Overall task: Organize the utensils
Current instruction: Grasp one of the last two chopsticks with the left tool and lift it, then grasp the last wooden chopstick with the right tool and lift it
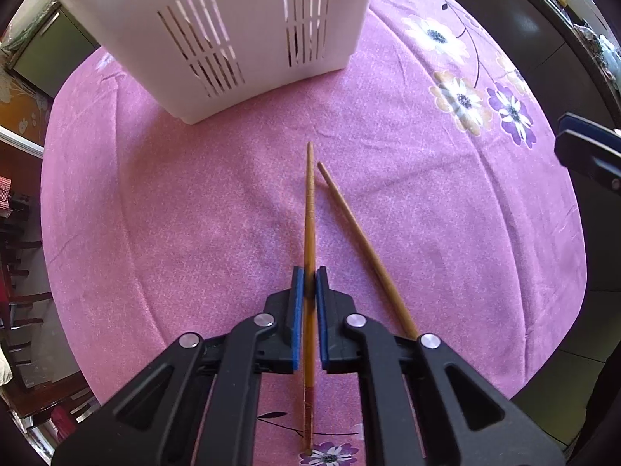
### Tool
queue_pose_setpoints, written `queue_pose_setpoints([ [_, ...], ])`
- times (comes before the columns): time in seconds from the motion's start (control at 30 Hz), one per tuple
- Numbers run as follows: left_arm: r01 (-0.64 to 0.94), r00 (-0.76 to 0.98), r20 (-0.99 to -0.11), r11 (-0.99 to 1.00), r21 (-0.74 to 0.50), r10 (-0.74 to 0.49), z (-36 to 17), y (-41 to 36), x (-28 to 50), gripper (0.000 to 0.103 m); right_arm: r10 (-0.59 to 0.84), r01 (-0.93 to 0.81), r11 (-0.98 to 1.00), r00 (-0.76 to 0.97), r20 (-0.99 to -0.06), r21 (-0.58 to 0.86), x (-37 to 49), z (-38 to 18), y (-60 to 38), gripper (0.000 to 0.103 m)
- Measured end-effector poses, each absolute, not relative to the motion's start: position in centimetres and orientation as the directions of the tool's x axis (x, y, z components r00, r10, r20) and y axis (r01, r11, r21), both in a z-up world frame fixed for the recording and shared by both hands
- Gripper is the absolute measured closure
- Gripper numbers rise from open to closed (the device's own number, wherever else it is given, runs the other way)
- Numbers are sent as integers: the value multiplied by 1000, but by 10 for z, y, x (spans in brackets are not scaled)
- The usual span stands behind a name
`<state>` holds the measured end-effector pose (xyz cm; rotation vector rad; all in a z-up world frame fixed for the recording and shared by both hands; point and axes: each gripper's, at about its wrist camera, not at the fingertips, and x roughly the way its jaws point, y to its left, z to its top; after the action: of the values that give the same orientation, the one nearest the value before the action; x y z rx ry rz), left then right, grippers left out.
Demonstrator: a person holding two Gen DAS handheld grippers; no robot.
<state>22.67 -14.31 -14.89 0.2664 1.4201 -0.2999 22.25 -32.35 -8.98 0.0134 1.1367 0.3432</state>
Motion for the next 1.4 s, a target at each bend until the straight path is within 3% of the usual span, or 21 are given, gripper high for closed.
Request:
queue_pose_setpoints([
  [0.53, 324, 365, -921, 946, -11, -136, -58, -64, 173, 96, 231, -350, 926, 231, -945, 141, 225, -120, -259, 75],
  [1.13, 306, 469, -864, 951, -35, -182, -39, -37, 154, 96, 108, -394, 917, 106, -988, 58, 240, -168, -176, 75],
  [1.4, 308, 472, -861, 950, -40, -190, -42, -33, 154, 96, 76, -377, 926, 104, -992, 31, 247, -174, -155, 94],
])
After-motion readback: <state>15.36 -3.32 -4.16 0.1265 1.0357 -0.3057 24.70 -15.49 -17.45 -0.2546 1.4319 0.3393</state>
